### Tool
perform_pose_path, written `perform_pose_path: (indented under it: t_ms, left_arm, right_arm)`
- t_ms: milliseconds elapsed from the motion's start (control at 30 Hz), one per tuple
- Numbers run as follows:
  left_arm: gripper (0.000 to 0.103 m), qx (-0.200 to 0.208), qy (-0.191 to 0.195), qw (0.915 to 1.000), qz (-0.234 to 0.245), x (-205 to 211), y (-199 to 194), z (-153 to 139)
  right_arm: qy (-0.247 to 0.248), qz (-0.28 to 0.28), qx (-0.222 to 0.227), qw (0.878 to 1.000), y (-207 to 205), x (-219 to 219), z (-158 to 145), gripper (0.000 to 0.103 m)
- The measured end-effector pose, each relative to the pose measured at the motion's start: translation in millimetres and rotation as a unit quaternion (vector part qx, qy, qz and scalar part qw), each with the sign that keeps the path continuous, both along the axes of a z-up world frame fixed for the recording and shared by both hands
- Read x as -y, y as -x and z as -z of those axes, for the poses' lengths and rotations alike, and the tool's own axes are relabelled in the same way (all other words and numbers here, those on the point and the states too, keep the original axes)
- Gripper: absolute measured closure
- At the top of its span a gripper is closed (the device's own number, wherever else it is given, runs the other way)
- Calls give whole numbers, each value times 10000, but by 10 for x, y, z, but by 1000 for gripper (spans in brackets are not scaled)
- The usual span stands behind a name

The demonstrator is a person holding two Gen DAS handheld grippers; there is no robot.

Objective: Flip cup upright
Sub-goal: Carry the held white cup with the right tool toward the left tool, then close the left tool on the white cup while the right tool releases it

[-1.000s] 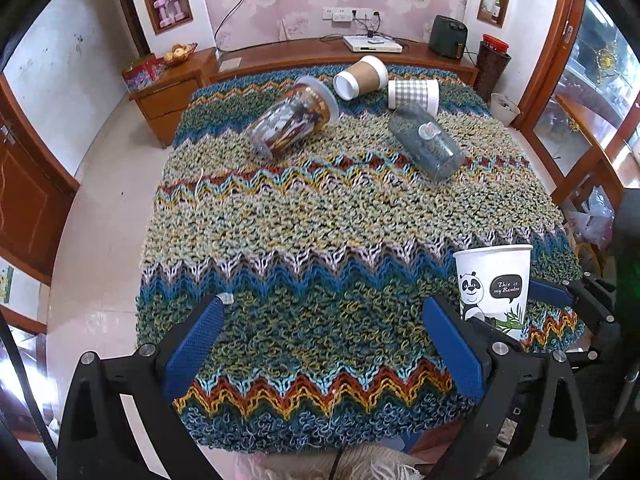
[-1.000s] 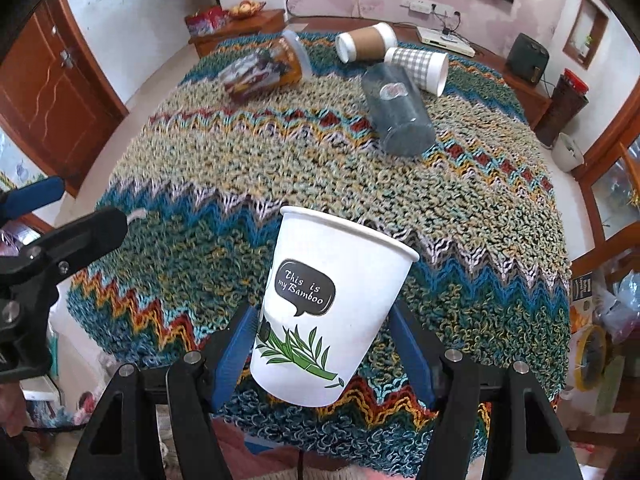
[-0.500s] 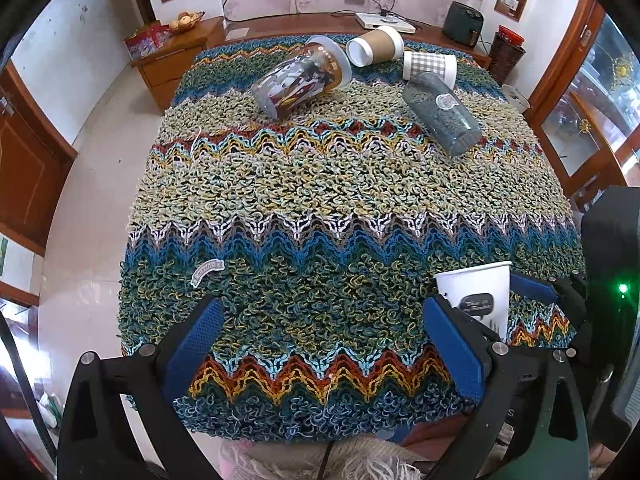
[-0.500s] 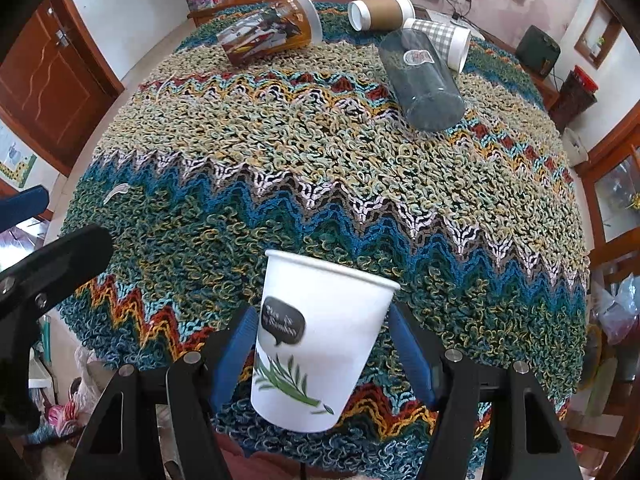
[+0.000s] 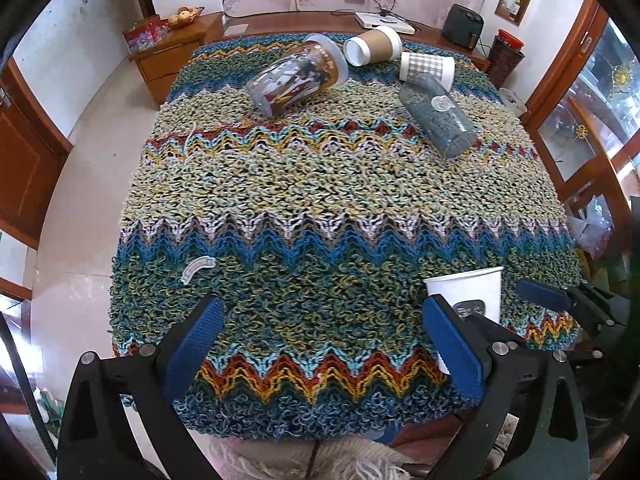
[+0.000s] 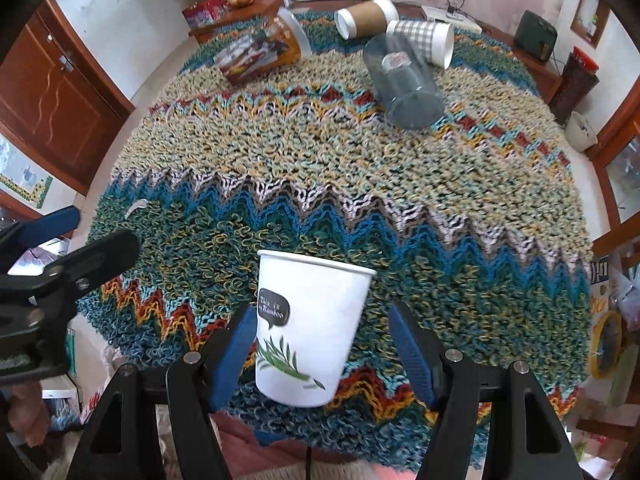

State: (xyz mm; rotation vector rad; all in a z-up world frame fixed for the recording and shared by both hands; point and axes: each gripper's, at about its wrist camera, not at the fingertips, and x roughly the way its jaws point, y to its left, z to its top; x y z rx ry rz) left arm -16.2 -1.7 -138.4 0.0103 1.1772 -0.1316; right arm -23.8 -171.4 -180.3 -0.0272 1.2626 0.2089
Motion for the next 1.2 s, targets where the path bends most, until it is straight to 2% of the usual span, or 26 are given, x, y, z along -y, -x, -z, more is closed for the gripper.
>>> perform_pose_path:
  t_ms: [200, 433, 800, 1033, 1200]
  left_arm:
    - [3, -76, 176, 9997, 166, 188, 23, -4]
    - [3, -229, 493, 9977, 413, 439, 55, 12]
    - [3, -680, 885, 9935, 241, 684, 73, 241]
    - [3, -685, 827, 9940, 191, 825, 63, 326]
    - [4, -923, 864, 9917, 214, 925, 4, 463]
  right_arm:
    - [72, 145, 199, 9997, 170, 214, -217, 32]
    - [260, 478, 387, 9978, 316, 500, -295, 32]
    - [425, 1002, 726, 9914, 491, 854, -314, 32]
    - [412, 1056, 815, 9902, 557, 934, -298, 32]
    - [325, 1194, 789, 9892, 567, 1030, -266, 32]
